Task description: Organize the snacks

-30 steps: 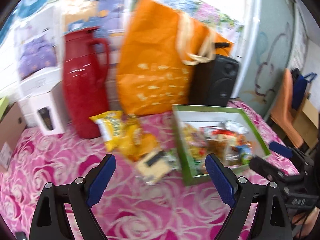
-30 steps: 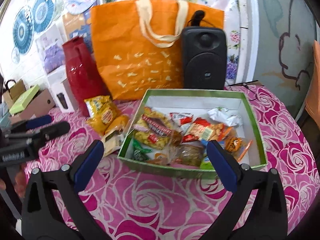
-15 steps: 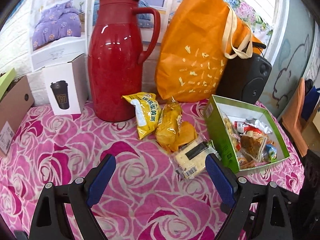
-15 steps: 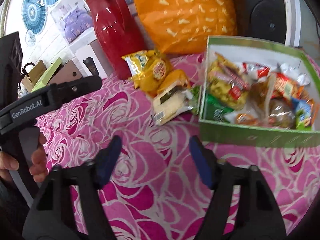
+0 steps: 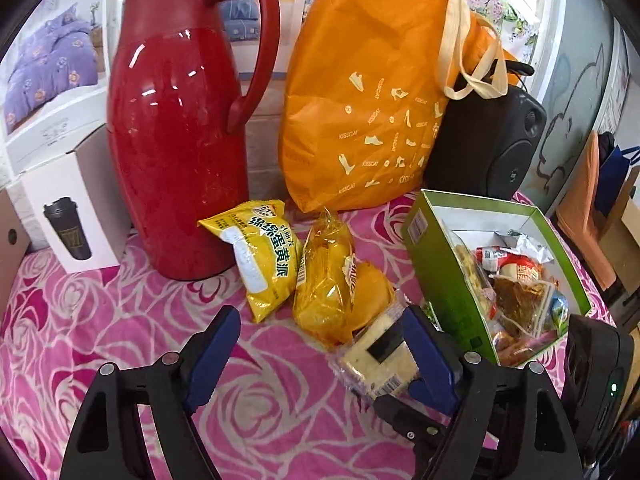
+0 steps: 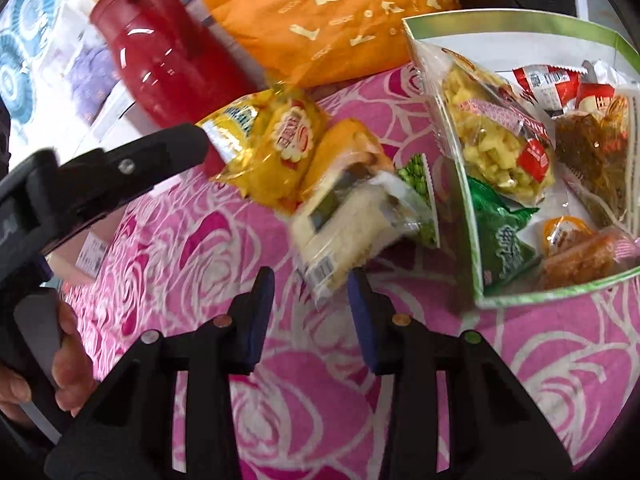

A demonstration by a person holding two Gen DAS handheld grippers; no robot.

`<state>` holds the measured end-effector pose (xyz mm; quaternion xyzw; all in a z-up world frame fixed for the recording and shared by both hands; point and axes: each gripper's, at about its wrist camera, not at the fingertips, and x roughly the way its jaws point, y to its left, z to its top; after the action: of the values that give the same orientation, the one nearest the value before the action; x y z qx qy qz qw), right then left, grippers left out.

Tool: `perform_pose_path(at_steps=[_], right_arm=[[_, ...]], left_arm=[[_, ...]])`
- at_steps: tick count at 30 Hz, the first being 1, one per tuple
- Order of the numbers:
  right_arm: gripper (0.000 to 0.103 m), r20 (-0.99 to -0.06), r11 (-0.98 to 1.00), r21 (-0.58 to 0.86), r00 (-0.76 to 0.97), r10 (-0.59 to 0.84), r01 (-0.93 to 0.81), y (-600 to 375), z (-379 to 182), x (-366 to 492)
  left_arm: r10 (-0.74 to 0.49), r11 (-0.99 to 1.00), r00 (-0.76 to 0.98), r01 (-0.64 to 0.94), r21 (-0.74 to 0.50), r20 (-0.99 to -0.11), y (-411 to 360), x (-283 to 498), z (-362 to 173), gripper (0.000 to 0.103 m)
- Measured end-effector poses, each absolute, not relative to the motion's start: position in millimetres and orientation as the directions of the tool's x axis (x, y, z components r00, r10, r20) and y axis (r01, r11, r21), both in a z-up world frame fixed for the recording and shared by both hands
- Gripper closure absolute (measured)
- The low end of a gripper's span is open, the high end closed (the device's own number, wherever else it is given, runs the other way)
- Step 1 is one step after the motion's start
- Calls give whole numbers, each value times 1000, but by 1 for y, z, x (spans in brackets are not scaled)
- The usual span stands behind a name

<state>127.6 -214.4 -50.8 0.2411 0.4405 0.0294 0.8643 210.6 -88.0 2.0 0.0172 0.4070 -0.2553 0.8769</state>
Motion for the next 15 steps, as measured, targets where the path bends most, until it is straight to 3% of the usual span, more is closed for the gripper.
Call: perform_pose_path(at_steps=[9, 12, 13, 15], right_arm=[[62, -739, 845, 467, 640, 211, 261, -221, -69, 132], [62, -732, 844, 477, 643, 226, 245, -218, -70, 134], [62, -730, 846, 477, 643, 231, 238, -217, -69, 135], [67, -729, 852, 476, 640, 243, 219, -212, -67, 137]], left_arm=[[-450, 861, 461, 453, -233, -765, -105, 244, -30, 31], [-475, 850, 411, 442, -285, -778, -107, 252, -42, 49], [-477, 849, 400, 440, -293, -782, -107, 253, -44, 59], [-471, 851, 403, 441, -285, -785, -108, 251, -47, 66]])
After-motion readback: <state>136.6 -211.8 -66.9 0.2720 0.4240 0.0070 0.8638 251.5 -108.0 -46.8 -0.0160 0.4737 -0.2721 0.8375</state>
